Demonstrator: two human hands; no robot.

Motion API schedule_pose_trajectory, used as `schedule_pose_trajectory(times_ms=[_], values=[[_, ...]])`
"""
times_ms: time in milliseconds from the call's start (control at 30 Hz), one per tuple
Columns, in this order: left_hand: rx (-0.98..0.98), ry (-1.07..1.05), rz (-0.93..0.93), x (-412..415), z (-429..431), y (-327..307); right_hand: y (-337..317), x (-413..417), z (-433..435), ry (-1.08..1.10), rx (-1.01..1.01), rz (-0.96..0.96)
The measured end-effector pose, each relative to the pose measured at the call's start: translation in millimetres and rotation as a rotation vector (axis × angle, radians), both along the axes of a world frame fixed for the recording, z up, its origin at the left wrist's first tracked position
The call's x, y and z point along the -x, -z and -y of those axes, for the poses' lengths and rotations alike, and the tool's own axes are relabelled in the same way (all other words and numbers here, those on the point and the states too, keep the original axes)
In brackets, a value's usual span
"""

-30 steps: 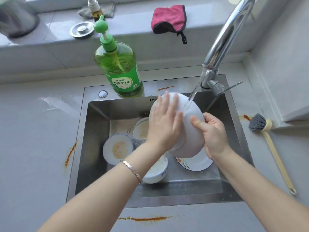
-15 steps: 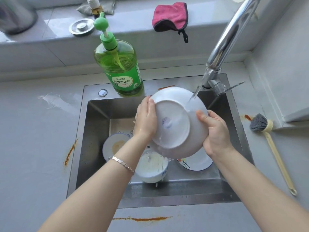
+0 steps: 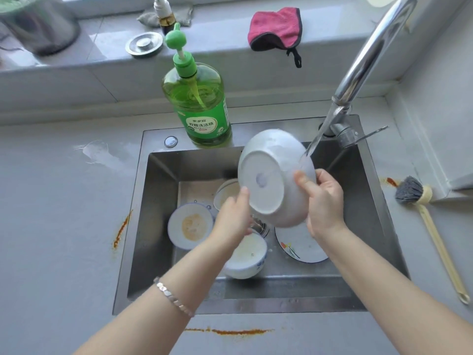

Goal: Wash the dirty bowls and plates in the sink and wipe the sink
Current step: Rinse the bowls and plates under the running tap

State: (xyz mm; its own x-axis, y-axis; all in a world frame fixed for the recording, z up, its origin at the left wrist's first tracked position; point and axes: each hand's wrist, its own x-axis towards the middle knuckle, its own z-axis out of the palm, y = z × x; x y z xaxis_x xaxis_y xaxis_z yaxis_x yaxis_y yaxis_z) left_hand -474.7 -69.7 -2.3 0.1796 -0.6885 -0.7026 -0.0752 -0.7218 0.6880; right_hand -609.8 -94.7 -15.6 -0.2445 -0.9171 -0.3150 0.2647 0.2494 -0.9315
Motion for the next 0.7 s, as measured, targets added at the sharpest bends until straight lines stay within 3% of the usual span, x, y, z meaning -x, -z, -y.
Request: schedule_pose_trajectory(times_ms=[133,200,300,367,467,533,633,700], values=[[-0.138,-0.168,-0.349,-15.2,16.2,-14.1,12.7,11.3,-36.3,-0.470,0.215,-0.501],[-0.294,-0.161,-0.392,-15.2,13.8,-9.3,22.7,15.6,-52.7,-0.650,0.380,-0.736],[-0.328,-0.210,-0.407,-8.6,-4.6,5.7,34.8,29.3,-69.0,-0.831,0.469,-0.819],[-0.196,-0.222,-0.357,-6.8,-17.6,17.0,37.4,41.6,-74.7,-0.807,0.313,-0.698],[0.040,-0.139,-0.271,-12.8,-27.4,26.0,45.5,57.4,-73.2,-0.416,-0.104,-0.528],[0.120,-0.115,-0.296,-18.6,-27.6,27.4,49.9,60.8,-64.4,-0.267,-0.368,-0.219],[0.144,-0.135,-0.370,-25.0,-25.0,29.0,48.5,61.1,-51.7,-0.288,-0.425,0.251],[0.141,-0.134,-0.406,-27.6,-22.0,34.4,38.0,60.3,-46.2,-0.298,-0.353,0.310]])
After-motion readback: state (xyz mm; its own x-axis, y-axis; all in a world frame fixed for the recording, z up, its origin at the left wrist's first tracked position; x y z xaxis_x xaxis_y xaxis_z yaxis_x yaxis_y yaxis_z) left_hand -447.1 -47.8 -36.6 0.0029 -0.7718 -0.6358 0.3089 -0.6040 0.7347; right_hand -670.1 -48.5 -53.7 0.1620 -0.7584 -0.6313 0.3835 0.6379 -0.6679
